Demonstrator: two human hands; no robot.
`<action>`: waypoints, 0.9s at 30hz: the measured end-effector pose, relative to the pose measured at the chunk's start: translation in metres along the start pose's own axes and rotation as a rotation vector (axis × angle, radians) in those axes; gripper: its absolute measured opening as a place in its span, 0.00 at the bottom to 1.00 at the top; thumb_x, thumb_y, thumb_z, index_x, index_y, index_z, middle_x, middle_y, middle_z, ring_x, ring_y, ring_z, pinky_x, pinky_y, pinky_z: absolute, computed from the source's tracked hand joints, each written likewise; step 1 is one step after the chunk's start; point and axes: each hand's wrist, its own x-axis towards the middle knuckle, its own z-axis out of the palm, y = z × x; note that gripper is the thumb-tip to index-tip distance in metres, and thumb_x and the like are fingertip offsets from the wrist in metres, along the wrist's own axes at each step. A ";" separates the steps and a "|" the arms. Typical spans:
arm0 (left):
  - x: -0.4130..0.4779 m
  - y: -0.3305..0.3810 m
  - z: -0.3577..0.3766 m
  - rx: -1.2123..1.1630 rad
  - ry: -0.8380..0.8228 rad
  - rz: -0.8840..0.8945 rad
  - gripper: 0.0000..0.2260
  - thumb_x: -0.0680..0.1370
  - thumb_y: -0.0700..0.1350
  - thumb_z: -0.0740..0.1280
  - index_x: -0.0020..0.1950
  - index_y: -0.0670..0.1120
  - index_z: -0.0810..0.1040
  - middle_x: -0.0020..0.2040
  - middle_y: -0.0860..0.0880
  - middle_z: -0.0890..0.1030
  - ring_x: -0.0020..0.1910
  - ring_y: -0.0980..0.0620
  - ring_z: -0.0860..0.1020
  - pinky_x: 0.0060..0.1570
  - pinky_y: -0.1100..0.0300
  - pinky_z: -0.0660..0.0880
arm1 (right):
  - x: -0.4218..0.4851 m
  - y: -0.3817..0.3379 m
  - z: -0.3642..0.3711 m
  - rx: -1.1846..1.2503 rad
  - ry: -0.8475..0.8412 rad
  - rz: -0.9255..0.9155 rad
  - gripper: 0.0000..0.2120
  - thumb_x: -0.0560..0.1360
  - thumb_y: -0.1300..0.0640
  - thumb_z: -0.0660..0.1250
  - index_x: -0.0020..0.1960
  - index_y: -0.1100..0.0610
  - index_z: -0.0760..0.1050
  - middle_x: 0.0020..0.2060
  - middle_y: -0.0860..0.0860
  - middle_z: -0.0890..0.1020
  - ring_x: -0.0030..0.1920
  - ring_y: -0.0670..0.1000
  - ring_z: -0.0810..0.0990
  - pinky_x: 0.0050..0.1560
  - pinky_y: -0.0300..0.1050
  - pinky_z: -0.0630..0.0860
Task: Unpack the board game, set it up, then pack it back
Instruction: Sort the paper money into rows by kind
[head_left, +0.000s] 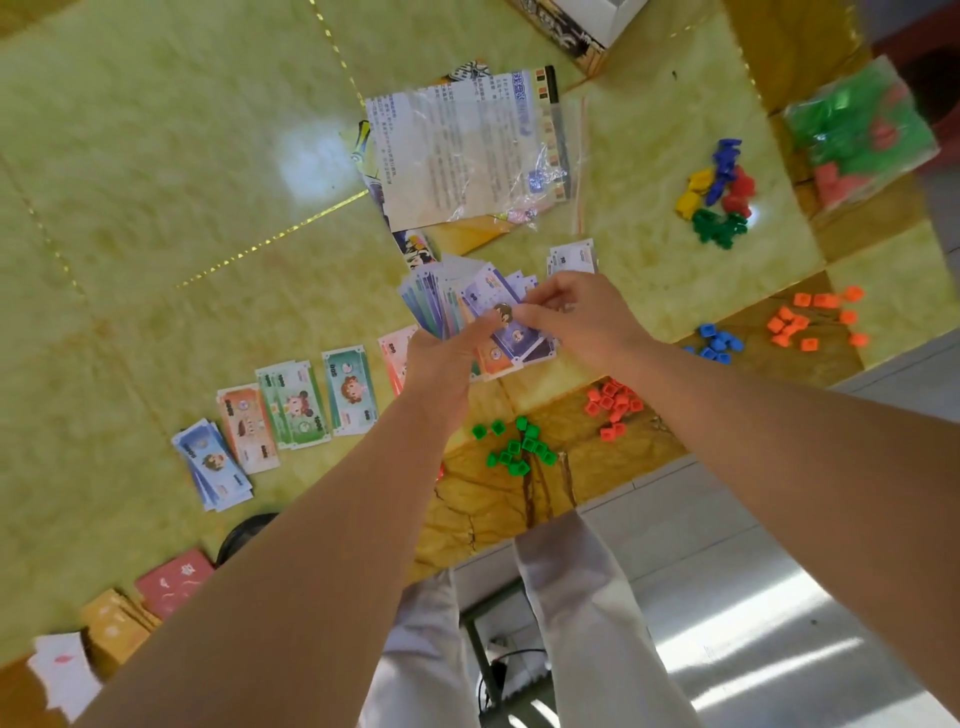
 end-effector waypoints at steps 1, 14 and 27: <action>-0.002 0.001 -0.001 0.000 0.004 0.000 0.22 0.68 0.42 0.78 0.58 0.39 0.77 0.52 0.42 0.83 0.54 0.42 0.81 0.62 0.42 0.74 | 0.000 -0.002 0.004 -0.011 -0.017 -0.004 0.10 0.71 0.56 0.75 0.47 0.61 0.80 0.36 0.51 0.79 0.36 0.46 0.75 0.34 0.27 0.70; -0.007 -0.004 -0.038 0.054 0.198 0.021 0.11 0.70 0.34 0.73 0.45 0.45 0.75 0.44 0.47 0.82 0.50 0.44 0.81 0.56 0.48 0.77 | -0.009 -0.011 0.029 0.093 0.013 0.046 0.03 0.76 0.60 0.70 0.48 0.59 0.78 0.36 0.52 0.79 0.31 0.42 0.76 0.36 0.38 0.73; -0.017 0.009 -0.128 0.035 0.366 0.134 0.10 0.70 0.36 0.72 0.39 0.49 0.74 0.39 0.49 0.79 0.42 0.47 0.79 0.39 0.58 0.75 | -0.024 -0.031 0.099 -0.073 0.100 0.156 0.06 0.75 0.58 0.65 0.41 0.59 0.72 0.33 0.50 0.75 0.40 0.48 0.75 0.39 0.41 0.69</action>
